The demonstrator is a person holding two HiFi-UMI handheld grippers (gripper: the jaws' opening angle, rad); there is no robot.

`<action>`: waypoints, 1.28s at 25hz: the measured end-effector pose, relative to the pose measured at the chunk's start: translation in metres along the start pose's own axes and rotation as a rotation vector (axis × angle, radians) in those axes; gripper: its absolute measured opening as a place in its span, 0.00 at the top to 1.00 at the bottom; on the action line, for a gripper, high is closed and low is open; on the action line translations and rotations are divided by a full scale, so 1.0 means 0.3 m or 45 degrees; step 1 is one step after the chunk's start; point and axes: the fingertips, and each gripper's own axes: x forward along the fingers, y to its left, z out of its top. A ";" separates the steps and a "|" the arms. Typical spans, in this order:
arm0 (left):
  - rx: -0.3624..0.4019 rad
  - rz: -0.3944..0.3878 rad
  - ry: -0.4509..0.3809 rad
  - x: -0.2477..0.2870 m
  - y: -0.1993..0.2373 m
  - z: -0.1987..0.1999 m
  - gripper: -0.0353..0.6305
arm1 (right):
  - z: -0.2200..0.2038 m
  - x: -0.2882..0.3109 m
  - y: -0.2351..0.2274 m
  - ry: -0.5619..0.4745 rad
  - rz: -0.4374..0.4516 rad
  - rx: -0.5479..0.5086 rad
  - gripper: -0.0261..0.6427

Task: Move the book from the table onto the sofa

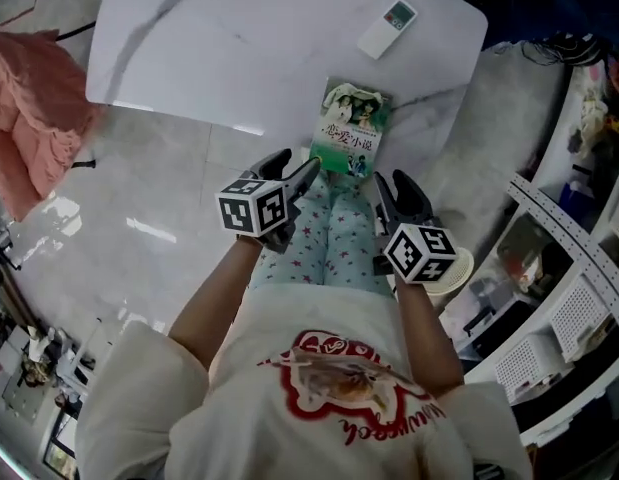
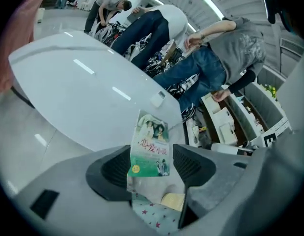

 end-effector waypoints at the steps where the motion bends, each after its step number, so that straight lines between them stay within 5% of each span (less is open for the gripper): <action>1: -0.019 0.010 0.026 0.035 0.034 -0.031 0.56 | -0.047 0.034 -0.028 0.035 -0.004 0.044 0.68; 6: -0.107 0.015 0.134 0.186 0.152 -0.161 0.54 | -0.247 0.152 -0.147 0.177 -0.018 0.263 0.63; 12: -0.227 -0.136 0.218 0.278 0.185 -0.249 0.53 | -0.413 0.239 -0.228 0.255 0.042 0.516 0.61; 24: -0.403 -0.380 0.373 0.397 0.113 -0.282 0.54 | -0.447 0.392 -0.218 0.395 0.357 0.741 0.63; 27: -0.377 -0.335 0.417 0.411 0.107 -0.296 0.57 | -0.437 0.391 -0.202 0.409 0.385 0.725 0.70; 32: -0.201 -0.163 0.378 0.374 0.109 -0.291 0.67 | -0.422 0.372 -0.179 0.360 0.255 0.631 0.80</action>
